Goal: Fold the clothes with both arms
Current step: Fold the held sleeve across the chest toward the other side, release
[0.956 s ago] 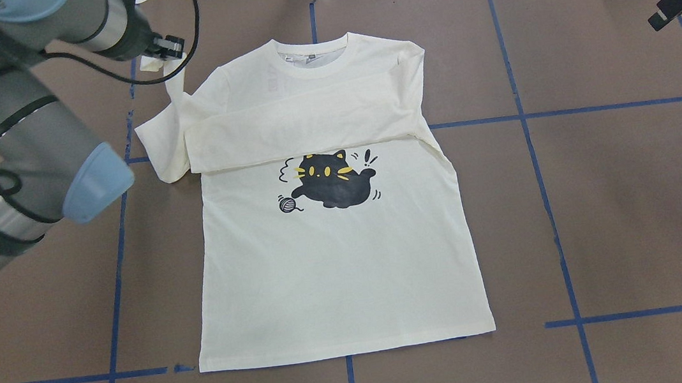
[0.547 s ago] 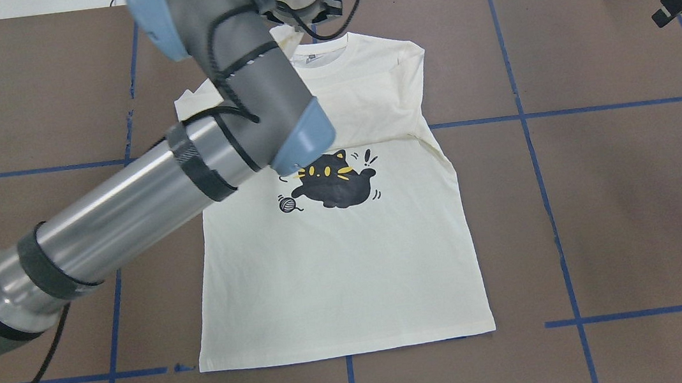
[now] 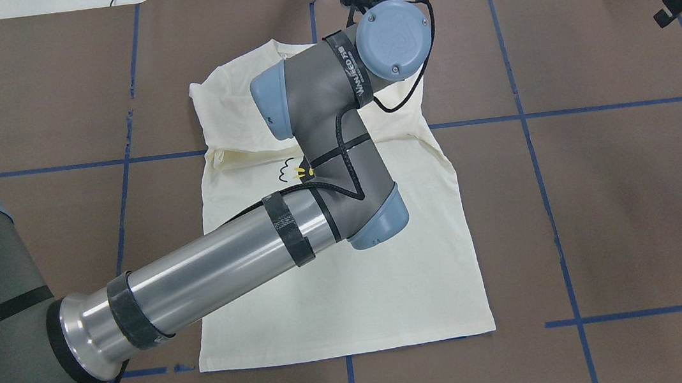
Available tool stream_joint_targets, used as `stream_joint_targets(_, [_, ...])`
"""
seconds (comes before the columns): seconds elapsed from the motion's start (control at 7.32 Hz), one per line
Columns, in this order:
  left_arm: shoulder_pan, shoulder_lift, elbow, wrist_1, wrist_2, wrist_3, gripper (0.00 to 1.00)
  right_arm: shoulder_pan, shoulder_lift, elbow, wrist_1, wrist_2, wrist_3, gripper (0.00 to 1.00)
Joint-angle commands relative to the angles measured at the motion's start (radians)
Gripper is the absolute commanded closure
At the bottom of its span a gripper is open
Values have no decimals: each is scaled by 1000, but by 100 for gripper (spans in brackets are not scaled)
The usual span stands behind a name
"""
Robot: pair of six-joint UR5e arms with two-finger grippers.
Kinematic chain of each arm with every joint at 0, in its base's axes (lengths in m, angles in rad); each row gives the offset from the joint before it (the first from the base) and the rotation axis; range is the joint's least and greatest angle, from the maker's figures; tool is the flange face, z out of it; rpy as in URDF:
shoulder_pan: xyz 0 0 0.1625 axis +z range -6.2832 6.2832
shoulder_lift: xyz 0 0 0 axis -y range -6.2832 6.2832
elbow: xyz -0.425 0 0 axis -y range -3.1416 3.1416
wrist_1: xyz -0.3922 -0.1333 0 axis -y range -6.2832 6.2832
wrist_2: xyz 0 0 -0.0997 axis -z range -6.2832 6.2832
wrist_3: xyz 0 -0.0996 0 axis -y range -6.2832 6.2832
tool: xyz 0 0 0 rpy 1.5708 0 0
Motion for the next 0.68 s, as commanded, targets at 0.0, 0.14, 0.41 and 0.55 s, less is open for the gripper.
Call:
stream_joint_targets(0.0, [33, -48, 101, -86, 20, -6, 100, 0, -1, 0, 0, 0, 3, 0])
stream_joint_targets(0.14, [36, -59, 130, -118, 20, -12, 100, 0, -1, 2, 0, 2, 3, 0])
stream_joint_targets(0.41, [37, -67, 127, -178, 15, -47, 81, 0, -1, 0, 0, 0, 3, 0])
stream_joint_targets(0.55, [33, -59, 127, -265, 9, -85, 1, 0, 0, 0, 0, 0, 3, 0])
